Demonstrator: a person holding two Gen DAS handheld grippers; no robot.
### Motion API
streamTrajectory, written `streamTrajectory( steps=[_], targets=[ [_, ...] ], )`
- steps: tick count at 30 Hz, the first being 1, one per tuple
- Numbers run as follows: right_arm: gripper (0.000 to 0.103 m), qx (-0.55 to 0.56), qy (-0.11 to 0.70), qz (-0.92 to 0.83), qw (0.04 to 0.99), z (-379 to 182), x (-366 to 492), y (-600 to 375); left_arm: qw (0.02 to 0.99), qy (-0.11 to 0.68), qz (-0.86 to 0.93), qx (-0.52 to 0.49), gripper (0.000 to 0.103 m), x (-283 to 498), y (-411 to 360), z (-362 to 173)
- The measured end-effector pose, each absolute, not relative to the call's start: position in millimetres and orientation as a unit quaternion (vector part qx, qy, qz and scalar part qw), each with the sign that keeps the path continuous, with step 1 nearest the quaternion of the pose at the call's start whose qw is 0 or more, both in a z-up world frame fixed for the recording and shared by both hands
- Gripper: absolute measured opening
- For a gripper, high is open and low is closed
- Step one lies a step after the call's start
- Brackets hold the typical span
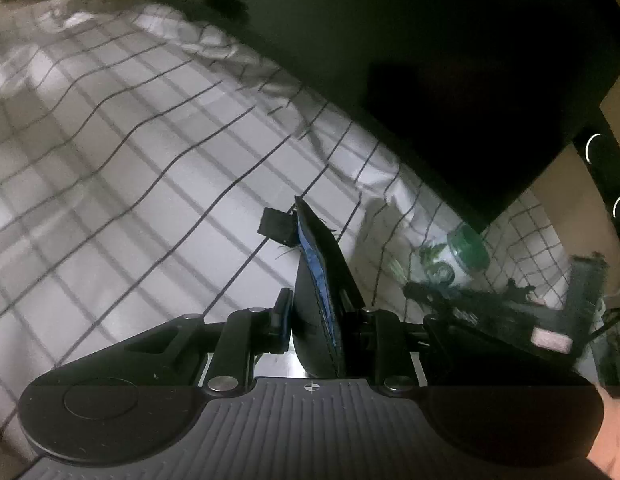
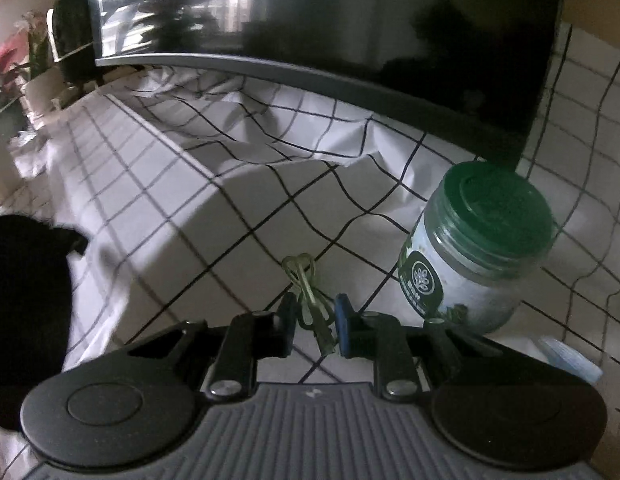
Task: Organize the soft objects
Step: 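Grasp the green cord with the right gripper while the left lifts the black pad, then carry the pad and cord over the pink box and open both grippers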
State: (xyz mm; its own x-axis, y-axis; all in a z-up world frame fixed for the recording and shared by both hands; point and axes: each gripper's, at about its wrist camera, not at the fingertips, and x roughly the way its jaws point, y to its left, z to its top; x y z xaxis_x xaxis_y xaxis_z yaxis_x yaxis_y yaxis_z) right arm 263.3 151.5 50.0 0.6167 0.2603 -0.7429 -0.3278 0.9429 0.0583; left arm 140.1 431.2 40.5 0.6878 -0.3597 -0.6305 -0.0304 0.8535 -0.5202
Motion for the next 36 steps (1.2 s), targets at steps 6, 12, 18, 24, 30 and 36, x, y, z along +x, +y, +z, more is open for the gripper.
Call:
streamTrajectory(
  steps=[6,12,18,24,30,36],
  targets=[
    [0.020,-0.045,0.362,0.169,0.916,102,230,129,0.903,0.353,-0.119,-0.215,0.024,170,409,73],
    [0.020,-0.038,0.315,0.136,0.939,151,204,82,0.920,0.316,-0.152,-0.177,0.024,208,365,113],
    [0.020,-0.026,0.263,0.080,0.961,190,171,14,0.915,0.297,-0.219,-0.161,0.024,224,292,151],
    [0.020,-0.009,0.230,0.005,0.973,208,130,-61,0.899,0.294,-0.301,-0.126,0.024,217,193,175],
    [0.020,-0.007,0.205,-0.061,0.977,213,92,-126,0.868,0.308,-0.377,-0.102,0.024,207,94,181],
    [0.020,0.010,0.206,-0.102,0.973,207,76,-172,0.834,0.346,-0.421,-0.083,0.024,201,19,161]
  ],
)
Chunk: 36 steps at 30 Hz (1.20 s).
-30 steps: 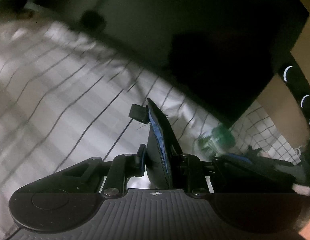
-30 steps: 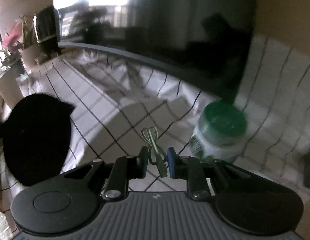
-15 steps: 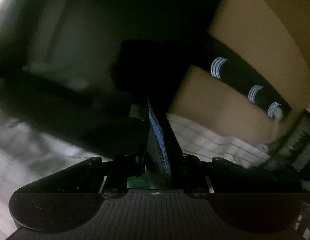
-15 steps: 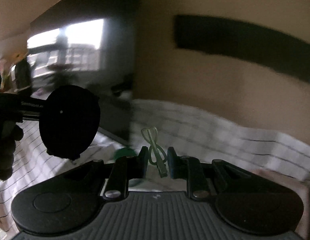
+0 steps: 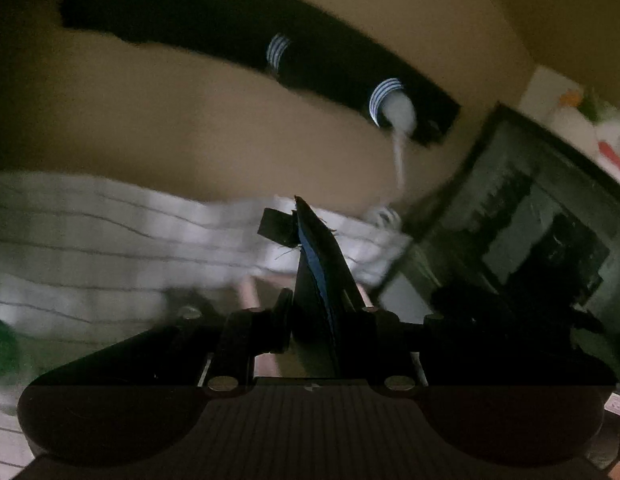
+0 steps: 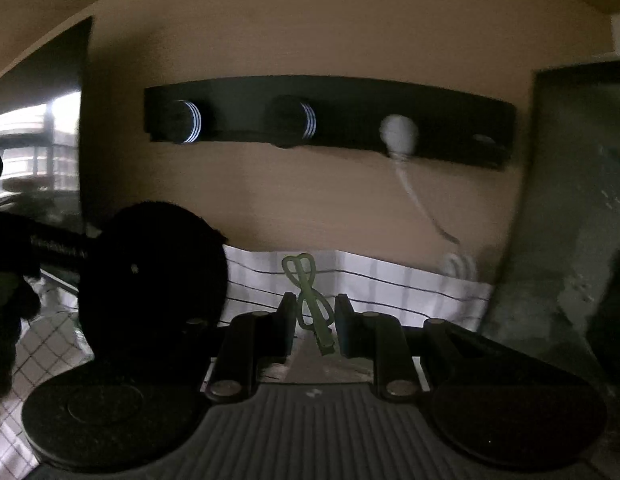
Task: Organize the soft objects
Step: 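Carry the pad and cord over the pink box and open both grippers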
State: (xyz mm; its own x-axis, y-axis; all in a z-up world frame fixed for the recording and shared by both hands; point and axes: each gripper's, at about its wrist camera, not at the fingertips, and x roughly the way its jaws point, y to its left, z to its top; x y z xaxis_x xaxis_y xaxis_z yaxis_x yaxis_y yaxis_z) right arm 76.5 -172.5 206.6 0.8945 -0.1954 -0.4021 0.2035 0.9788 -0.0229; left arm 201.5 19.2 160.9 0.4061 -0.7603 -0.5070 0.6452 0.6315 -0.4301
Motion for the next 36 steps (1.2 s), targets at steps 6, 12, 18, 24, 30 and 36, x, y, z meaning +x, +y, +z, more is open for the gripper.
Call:
streamTrajectory(
  steps=[6,12,18,24,30,36],
  targets=[
    [0.020,0.020,0.205,-0.132,0.970,195,66,-206,0.810,0.390,-0.431,-0.082,0.024,207,-40,131],
    [0.020,0.051,0.227,-0.146,0.961,175,65,-229,0.791,0.426,-0.428,-0.100,0.025,229,-86,95],
    [0.020,0.057,0.256,-0.153,0.953,150,58,-237,0.816,0.439,-0.376,-0.005,0.026,238,-118,60],
    [0.020,0.075,0.279,-0.165,0.943,130,52,-244,0.842,0.402,-0.355,-0.060,0.026,235,-94,78],
    [0.020,0.063,0.287,-0.167,0.941,120,77,-239,0.846,0.368,-0.381,-0.059,0.026,209,-60,118],
    [0.020,0.022,0.313,-0.214,0.925,93,116,-245,0.854,0.354,-0.377,-0.062,0.026,177,-4,135]
  ],
)
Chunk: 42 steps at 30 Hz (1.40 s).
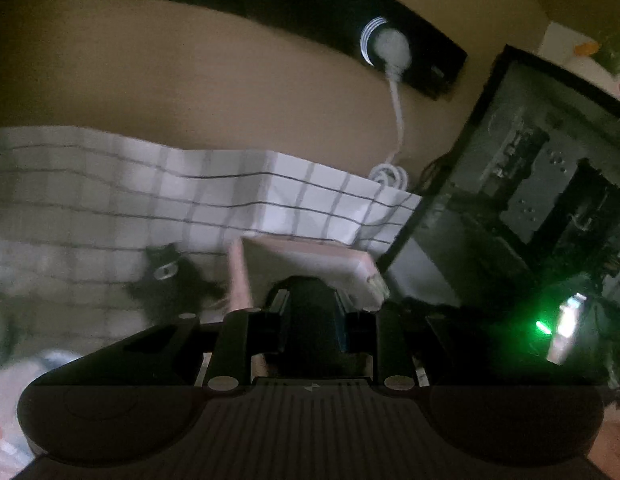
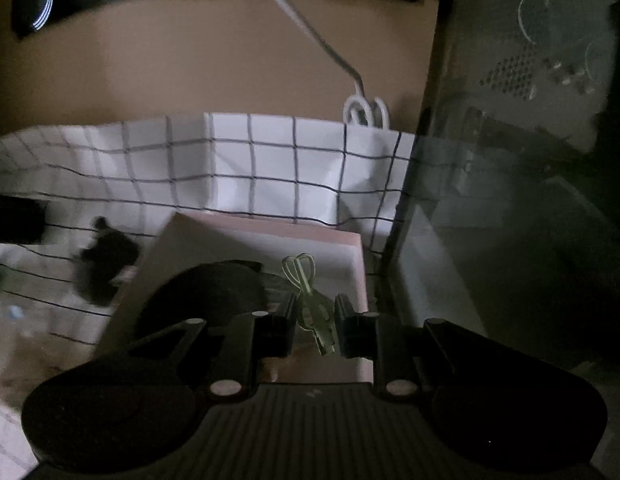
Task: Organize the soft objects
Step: 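Carry the pad and cord over the pink box and open both grippers, then move both open grippers back toward the wet wipes packet and tissue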
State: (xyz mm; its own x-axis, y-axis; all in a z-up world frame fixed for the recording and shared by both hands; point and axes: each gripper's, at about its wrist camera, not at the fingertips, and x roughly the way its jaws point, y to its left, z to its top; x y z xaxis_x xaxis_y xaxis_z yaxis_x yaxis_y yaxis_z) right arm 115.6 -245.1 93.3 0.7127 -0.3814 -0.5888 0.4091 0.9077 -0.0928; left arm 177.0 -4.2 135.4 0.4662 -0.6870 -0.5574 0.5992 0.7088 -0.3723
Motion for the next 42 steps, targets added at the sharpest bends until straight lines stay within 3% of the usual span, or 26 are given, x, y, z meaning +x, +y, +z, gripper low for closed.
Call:
streamTrajectory(
  steps=[4,6,15,22,27,33,42],
  targets=[
    [0.027,0.052,0.338,-0.208,0.916,84,125,-252,0.867,0.357,-0.341,-0.074,0.026,163,41,131],
    [0.039,0.071,0.340,-0.213,0.913,85,124,-252,0.871,0.364,-0.320,-0.083,0.026,159,65,124],
    [0.043,0.094,0.317,-0.210,0.920,110,116,-202,0.879,0.397,-0.232,-0.125,0.026,143,160,86],
    [0.044,0.110,0.312,-0.148,0.932,143,131,-139,0.896,0.359,-0.220,-0.140,0.026,130,220,86],
    [0.044,0.124,0.312,-0.112,0.935,161,154,-75,0.910,0.337,-0.210,-0.123,0.026,133,251,96],
    [0.045,0.115,0.330,-0.046,0.936,174,177,-3,0.901,0.377,-0.210,-0.052,0.026,153,265,88],
    [0.046,-0.039,0.400,0.051,0.914,126,160,53,0.873,0.416,-0.237,-0.094,0.026,207,240,37]
  ],
)
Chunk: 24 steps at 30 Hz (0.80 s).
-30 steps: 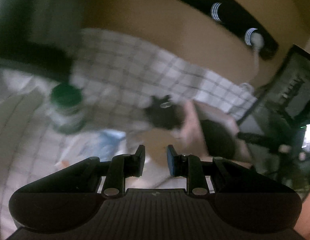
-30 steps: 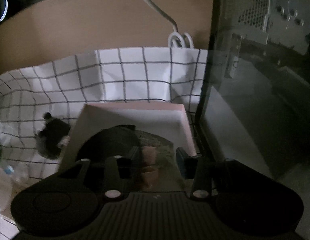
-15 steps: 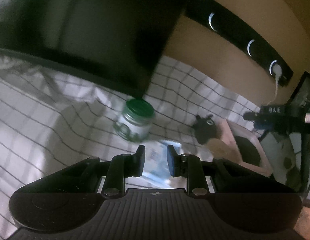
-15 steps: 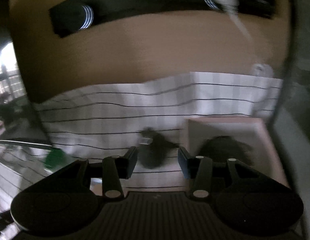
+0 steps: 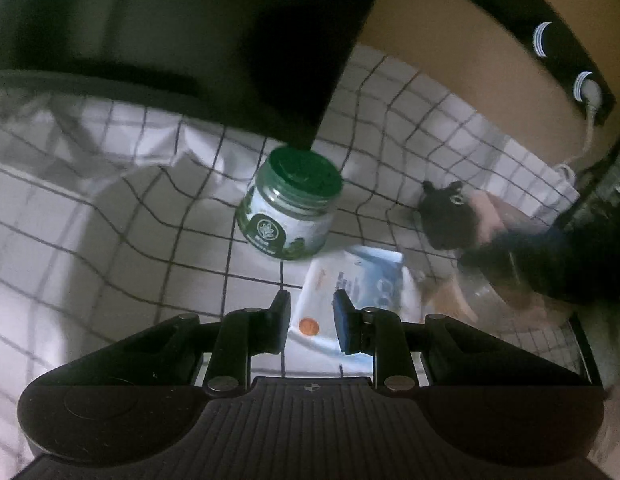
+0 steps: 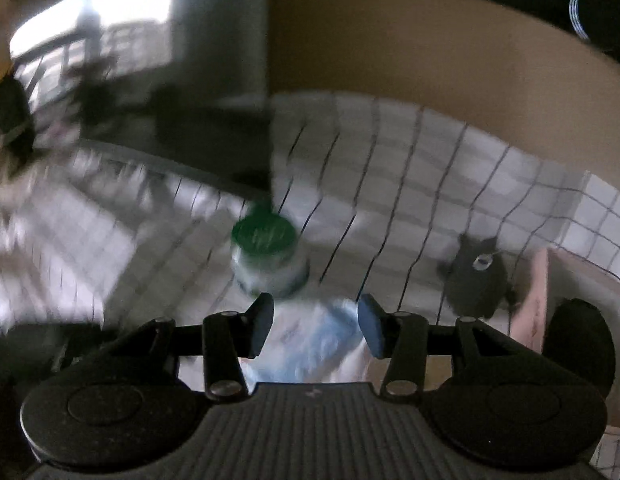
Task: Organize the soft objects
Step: 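Move both open grippers back toward the wet wipes packet and tissue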
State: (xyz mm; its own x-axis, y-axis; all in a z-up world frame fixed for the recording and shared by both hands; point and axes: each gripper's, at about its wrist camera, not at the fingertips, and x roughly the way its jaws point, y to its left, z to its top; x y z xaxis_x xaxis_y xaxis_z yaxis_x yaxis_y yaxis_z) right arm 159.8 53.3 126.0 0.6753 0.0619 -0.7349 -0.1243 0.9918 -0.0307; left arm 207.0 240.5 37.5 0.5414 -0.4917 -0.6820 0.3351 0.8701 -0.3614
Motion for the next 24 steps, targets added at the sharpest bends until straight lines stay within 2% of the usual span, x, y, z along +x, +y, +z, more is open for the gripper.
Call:
streamTrajectory(
  steps=[9,11,12,18,24],
  targets=[
    [0.046,-0.216,0.368,0.089,0.900,48,119,89,0.855,0.450,-0.242,-0.089,0.026,232,232,23],
    [0.046,-0.201,0.374,0.080,0.902,43,129,87,0.856,0.450,-0.240,-0.082,0.026,227,236,25],
    [0.043,-0.185,0.375,0.076,0.905,44,135,84,0.857,0.450,-0.236,-0.083,0.026,225,240,26],
    [0.042,-0.142,0.381,0.071,0.911,39,150,87,0.862,0.447,-0.223,-0.090,0.026,226,261,30],
    [0.043,-0.117,0.383,0.109,0.910,39,119,72,0.861,0.429,-0.270,-0.030,0.026,220,227,38]
  ],
)
